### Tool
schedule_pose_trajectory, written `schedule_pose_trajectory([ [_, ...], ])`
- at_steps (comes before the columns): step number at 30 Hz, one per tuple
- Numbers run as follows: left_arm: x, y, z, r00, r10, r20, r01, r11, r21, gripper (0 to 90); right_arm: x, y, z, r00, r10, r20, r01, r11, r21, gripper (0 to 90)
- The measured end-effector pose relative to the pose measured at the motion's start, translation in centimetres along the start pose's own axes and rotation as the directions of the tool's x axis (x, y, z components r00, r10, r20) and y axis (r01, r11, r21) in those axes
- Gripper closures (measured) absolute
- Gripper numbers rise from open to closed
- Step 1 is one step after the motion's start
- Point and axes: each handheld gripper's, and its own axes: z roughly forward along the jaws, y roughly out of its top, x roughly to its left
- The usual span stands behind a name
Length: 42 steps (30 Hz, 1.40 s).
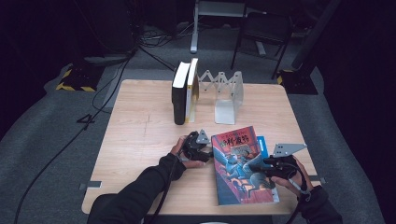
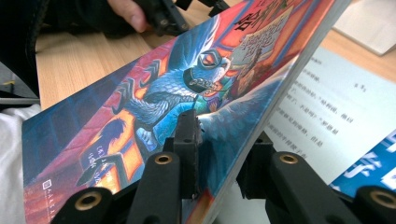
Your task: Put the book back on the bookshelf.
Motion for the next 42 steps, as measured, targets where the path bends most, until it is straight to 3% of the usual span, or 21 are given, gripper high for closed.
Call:
schedule_pose_trajectory([
  [2, 0.4, 0.6, -0.2, 0.9999, 0.003, 0.013, -0.003, 0.9999, -0.015, 44.9, 0.2, 0.0, -0.3, 0.9997, -0.019, 0.015, 0.02, 1.0, -0.019, 72.7],
  [6, 1.2, 2.0, -1.2, 0.9989, -0.03, 0.037, 0.033, 0.9943, -0.101, 49.8, 0.5, 0.3, -1.0, 0.9964, -0.049, 0.07, 0.055, 0.995, -0.083, 73.8],
  [8, 1.4, 2.5, -1.4, 0.9983, -0.029, 0.051, 0.035, 0.9922, -0.12, 51.5, 0.6, 0.5, -1.3, 0.9943, -0.056, 0.091, 0.065, 0.993, -0.102, 74.2],
  [12, 1.9, 4.1, -2.5, 0.9983, -0.012, 0.058, 0.021, 0.9852, -0.17, 58.2, 0.8, 1.0, -1.9, 0.9826, -0.1, 0.156, 0.123, 0.981, -0.147, 75.9],
  [16, 2.2, 5.6, -3.6, 0.9987, -0.002, 0.051, 0.013, 0.9768, -0.214, 61.6, 0.9, 1.2, -2.3, 0.9715, -0.133, 0.196, 0.172, 0.966, -0.194, 77.3],
  [18, 2.3, 6.0, -3.9, 0.9991, 0.004, 0.042, 0.006, 0.9746, -0.224, 61.6, 1.0, 1.2, -2.4, 0.9699, -0.136, 0.202, 0.179, 0.961, -0.212, 77.9],
  [21, 2.5, 6.8, -4.6, 0.9992, 0.009, 0.039, 0.001, 0.9709, -0.239, 61.6, 1.3, 1.0, -2.4, 0.955, -0.151, 0.255, 0.214, 0.947, -0.238, 79.8],
  [25, 2.3, 7.3, -5.1, 0.9983, 0.033, 0.048, -0.02, 0.9685, -0.248, 61.6, 1.5, 0.9, -2.8, 0.9496, -0.172, 0.262, 0.239, 0.938, -0.25, 77.1],
  [27, 2.2, 7.6, -5.4, 0.996, 0.047, 0.076, -0.024, 0.9606, -0.277, 61.6, 1.4, 1.0, -2.9, 0.9479, -0.179, 0.263, 0.245, 0.939, -0.242, 68.3],
  [28, 2.2, 7.6, -5.4, 0.996, 0.047, 0.076, -0.024, 0.9606, -0.277, 61.7, 1.4, 1.0, -2.9, 0.9479, -0.179, 0.263, 0.245, 0.939, -0.242, 68.3],
  [29, 2.1, 7.9, -5.6, 0.9942, 0.046, 0.098, -0.015, 0.9549, -0.297, 61.7, 1.4, 1.2, -3.1, 0.9467, -0.171, 0.273, 0.243, 0.935, -0.257, 60.7],
  [30, 2.0, 8.1, -5.7, 0.9941, 0.055, 0.094, -0.025, 0.954, -0.299, 61.9, 1.2, 1.6, -3.2, 0.9527, -0.156, 0.261, 0.225, 0.939, -0.261, 59.9],
  [33, 1.8, 8.4, -5.5, 0.9939, 0.073, 0.083, -0.046, 0.9582, -0.282, 64.2, 1.1, 2.4, -3.4, 0.9492, -0.165, 0.268, 0.233, 0.94, -0.248, 62.1],
  [37, 1.8, 8.6, -5.5, 0.9933, 0.073, 0.09, -0.044, 0.9552, -0.293, 64.9, 0.6, 2.5, -3.6, 0.9531, -0.145, 0.266, 0.215, 0.942, -0.257, 73.3],
  [39, 1.7, 8.8, -5.6, 0.9941, 0.073, 0.08, -0.046, 0.9531, -0.299, 65.1, 0.6, 2.4, -3.6, 0.9545, -0.139, 0.264, 0.21, 0.942, -0.262, 74.5],
  [41, 1.7, 9.2, -5.8, 0.995, 0.092, 0.04, -0.076, 0.9499, -0.303, 67.2, 0.8, 2.6, -3.6, 0.946, -0.151, 0.287, 0.231, 0.935, -0.268, 77.6],
  [42, 1.7, 9.2, -5.8, 0.995, 0.092, 0.04, -0.076, 0.9499, -0.303, 68.0, 0.8, 2.6, -3.6, 0.946, -0.151, 0.287, 0.231, 0.935, -0.268, 77.6],
])
